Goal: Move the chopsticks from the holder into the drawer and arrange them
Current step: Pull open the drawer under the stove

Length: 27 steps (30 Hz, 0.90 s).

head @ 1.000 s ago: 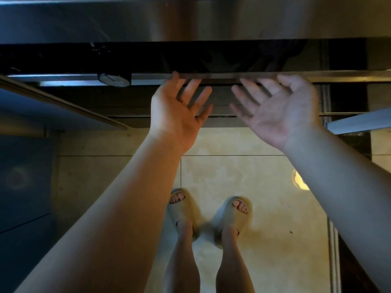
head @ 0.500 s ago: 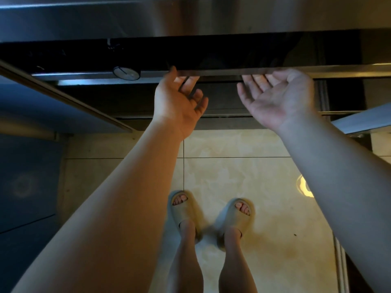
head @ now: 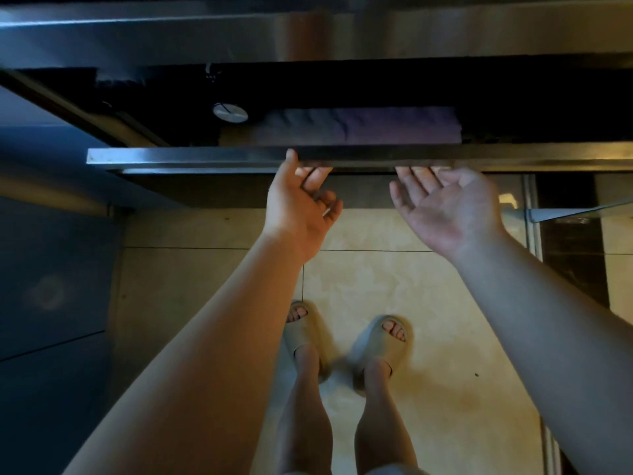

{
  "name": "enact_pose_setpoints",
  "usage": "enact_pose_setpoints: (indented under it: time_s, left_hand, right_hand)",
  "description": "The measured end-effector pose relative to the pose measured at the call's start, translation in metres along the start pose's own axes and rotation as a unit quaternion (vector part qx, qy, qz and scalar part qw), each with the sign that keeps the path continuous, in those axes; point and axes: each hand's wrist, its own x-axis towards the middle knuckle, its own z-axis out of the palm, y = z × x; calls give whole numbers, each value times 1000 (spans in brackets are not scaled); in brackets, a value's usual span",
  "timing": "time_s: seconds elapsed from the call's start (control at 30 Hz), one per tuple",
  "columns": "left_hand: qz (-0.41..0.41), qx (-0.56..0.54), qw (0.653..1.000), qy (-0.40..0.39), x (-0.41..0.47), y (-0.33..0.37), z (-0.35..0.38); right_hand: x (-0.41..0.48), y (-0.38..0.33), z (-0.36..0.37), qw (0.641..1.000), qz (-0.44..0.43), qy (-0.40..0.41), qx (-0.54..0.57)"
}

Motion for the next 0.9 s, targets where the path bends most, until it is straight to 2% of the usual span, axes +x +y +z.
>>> enact_pose_setpoints:
  time_s: [0.23, 0.5, 0.9]
  left_hand:
    - [-72, 7, 997, 35, -47, -24, -23]
    - [-171, 37, 973, 149, -109, -38, -28]
    - [-257, 46, 953, 155, -157, -39, -37]
  right_hand:
    - [-53, 23, -24, 996, 40, 73, -15]
    - [-115, 30, -33, 981, 102, 156, -58]
    - [-159, 36, -35, 958, 137, 234, -98]
